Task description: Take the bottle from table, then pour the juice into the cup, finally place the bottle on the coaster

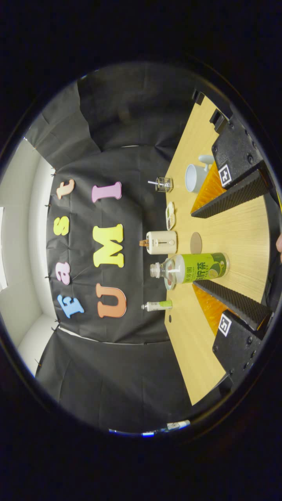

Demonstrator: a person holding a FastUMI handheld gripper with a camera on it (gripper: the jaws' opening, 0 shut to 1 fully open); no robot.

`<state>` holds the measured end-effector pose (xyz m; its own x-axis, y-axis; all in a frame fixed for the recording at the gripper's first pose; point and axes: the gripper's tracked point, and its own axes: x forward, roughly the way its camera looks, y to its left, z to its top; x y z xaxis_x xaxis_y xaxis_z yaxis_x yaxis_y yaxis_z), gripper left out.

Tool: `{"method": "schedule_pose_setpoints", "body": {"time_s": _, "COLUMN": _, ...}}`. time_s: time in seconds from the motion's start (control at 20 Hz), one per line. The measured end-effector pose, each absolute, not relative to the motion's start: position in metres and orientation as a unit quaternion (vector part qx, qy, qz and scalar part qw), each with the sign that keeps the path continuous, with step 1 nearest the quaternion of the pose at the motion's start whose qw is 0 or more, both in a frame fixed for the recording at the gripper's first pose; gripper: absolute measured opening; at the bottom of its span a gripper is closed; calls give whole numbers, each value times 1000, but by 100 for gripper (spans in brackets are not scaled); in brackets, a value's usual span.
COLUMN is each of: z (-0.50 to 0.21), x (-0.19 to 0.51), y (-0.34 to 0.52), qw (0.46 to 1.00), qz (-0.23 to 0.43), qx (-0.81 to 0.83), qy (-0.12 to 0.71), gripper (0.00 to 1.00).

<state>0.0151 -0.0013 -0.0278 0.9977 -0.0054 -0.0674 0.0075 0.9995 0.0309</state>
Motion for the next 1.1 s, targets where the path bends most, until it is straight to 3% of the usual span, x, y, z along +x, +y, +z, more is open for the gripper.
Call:
{"method": "schedule_pose_setpoints", "body": {"time_s": 0.4, "z": -38, "x": 26, "y": 10, "qw": 999, "qz": 9, "qx": 9, "qy": 51, "gripper": 100}}
{"method": "schedule_pose_setpoints", "body": {"time_s": 1.1, "z": -90, "x": 91, "y": 39, "qw": 981, "qz": 37, "qx": 34, "qy": 188, "gripper": 100}}
